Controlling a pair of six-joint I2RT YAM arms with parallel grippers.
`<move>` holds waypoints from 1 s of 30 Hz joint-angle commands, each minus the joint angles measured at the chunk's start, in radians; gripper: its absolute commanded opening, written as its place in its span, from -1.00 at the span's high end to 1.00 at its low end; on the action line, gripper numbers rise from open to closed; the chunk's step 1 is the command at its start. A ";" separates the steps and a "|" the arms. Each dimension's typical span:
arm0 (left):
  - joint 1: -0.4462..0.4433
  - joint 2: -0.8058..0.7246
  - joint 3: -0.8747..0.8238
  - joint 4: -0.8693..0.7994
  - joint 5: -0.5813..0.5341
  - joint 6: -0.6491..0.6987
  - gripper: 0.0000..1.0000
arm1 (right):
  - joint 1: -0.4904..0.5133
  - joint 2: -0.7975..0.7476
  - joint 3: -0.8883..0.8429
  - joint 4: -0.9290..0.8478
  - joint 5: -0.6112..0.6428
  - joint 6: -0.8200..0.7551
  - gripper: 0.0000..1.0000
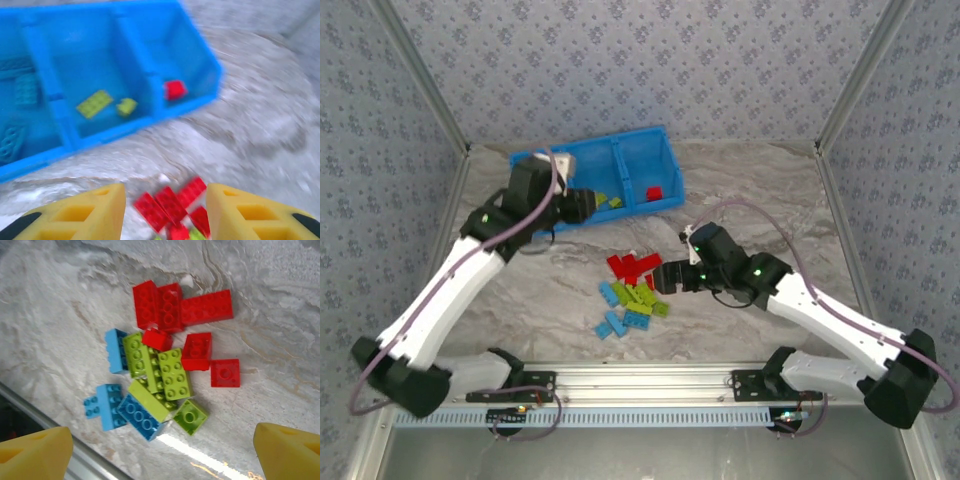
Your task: Sort the legos into containers by color
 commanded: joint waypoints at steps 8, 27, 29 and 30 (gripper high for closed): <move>-0.283 -0.230 -0.267 -0.140 0.057 0.343 -0.35 | -0.072 0.201 -0.148 0.202 0.061 -0.070 -0.86; -0.283 -0.233 -0.363 -0.105 0.078 0.441 -0.98 | -0.080 0.486 -0.121 0.341 0.010 -0.078 -0.08; -0.284 -0.246 -0.380 -0.092 0.085 0.468 -0.98 | -0.074 0.496 -0.110 0.319 0.035 -0.074 0.10; -0.284 -0.252 -0.385 -0.088 0.084 0.476 -0.99 | -0.073 0.492 -0.106 0.309 0.047 -0.070 0.13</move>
